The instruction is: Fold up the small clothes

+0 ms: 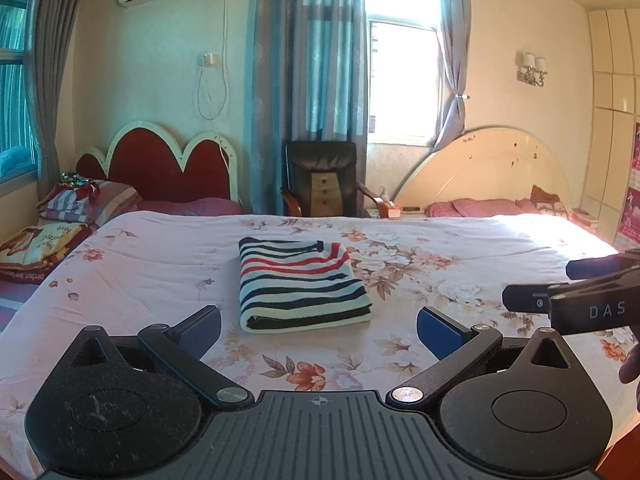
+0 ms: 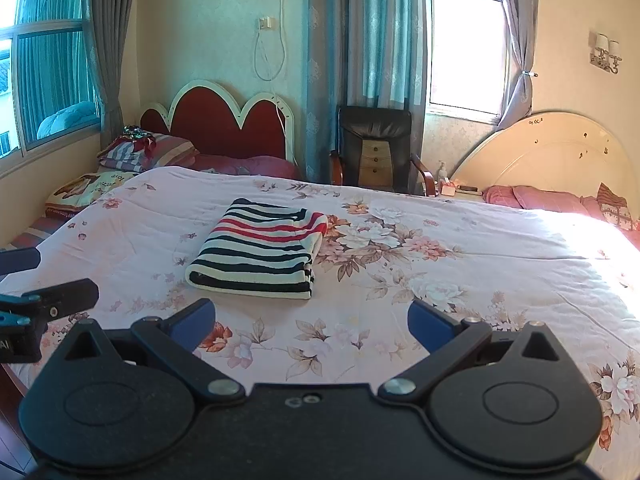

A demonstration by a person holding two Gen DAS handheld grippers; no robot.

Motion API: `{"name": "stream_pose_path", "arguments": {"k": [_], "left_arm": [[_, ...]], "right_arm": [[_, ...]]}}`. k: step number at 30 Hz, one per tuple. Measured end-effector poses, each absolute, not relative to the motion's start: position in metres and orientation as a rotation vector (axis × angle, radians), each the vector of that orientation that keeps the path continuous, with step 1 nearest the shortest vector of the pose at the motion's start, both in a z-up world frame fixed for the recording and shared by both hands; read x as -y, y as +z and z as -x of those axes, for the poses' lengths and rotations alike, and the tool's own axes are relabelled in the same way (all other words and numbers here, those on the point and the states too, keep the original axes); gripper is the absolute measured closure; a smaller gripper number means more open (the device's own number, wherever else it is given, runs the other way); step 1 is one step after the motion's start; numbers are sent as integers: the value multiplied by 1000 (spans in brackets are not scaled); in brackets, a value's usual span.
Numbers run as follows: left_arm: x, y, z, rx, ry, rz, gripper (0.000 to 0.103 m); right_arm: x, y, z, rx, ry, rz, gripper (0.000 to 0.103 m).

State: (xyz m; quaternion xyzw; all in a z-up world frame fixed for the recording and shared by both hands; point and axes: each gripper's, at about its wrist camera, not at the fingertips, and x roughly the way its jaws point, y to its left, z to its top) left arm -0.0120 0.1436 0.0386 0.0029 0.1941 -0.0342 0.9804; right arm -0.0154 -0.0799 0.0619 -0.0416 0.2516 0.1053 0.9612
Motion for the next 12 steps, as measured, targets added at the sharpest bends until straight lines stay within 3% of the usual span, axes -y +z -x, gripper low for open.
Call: {"name": "stream_pose_path", "arguments": {"k": [12], "left_arm": [[-149, 39, 16, -361, -82, 42, 0]], "right_arm": [[77, 65, 13, -506, 231, 99, 1]]}}
